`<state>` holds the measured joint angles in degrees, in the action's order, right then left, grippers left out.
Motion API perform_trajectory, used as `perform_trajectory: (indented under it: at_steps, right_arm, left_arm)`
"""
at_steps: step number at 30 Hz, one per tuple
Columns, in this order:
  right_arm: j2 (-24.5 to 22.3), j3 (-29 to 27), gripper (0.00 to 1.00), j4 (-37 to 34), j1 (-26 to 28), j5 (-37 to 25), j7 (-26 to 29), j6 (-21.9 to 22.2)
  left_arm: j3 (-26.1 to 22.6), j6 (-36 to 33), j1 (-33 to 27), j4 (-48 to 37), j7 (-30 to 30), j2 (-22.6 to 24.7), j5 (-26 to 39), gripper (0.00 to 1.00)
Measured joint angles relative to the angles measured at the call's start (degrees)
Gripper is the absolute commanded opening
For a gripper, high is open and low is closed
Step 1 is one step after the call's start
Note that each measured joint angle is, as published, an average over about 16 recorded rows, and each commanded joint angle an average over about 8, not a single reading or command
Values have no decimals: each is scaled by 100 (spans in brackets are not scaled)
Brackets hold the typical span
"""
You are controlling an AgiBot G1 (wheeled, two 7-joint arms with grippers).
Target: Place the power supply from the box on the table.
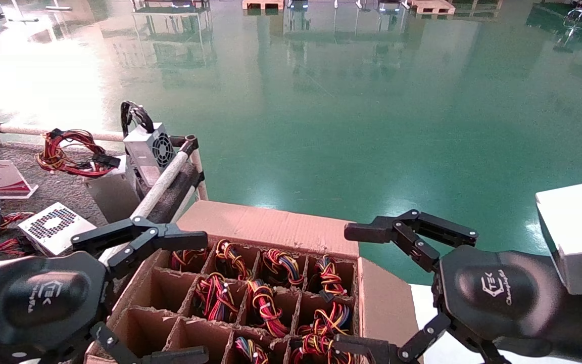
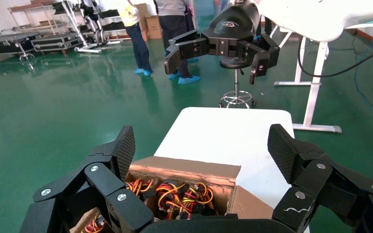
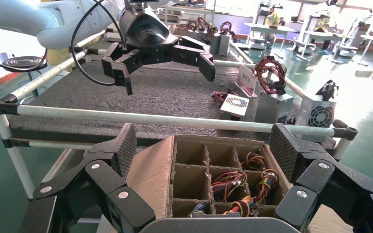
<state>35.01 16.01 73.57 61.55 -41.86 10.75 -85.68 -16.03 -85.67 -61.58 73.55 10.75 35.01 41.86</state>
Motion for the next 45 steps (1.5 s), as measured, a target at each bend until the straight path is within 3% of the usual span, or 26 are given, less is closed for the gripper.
perform_trajectory:
  at_steps: [17, 18, 24, 26, 45]
  right_arm:
    - [0, 0, 97, 0, 0, 0, 0, 0]
    - [0, 0, 90, 0, 0, 0, 0, 0]
    - [0, 0, 16, 0, 0, 0, 0, 0]
    - [0, 0, 1, 0, 0, 0, 0, 0]
    - [0, 0, 0, 0, 0, 0, 0, 0]
  left_arm:
    - [0, 0, 0, 0, 0, 0, 0, 100]
    - [0, 0, 0, 0, 0, 0, 0, 100]
    - [0, 0, 0, -1, 0, -1, 1, 100]
    - [0, 1, 0, -2, -1, -2, 3, 100]
    - [-151, 80, -208, -5, -230, -221, 363, 100]
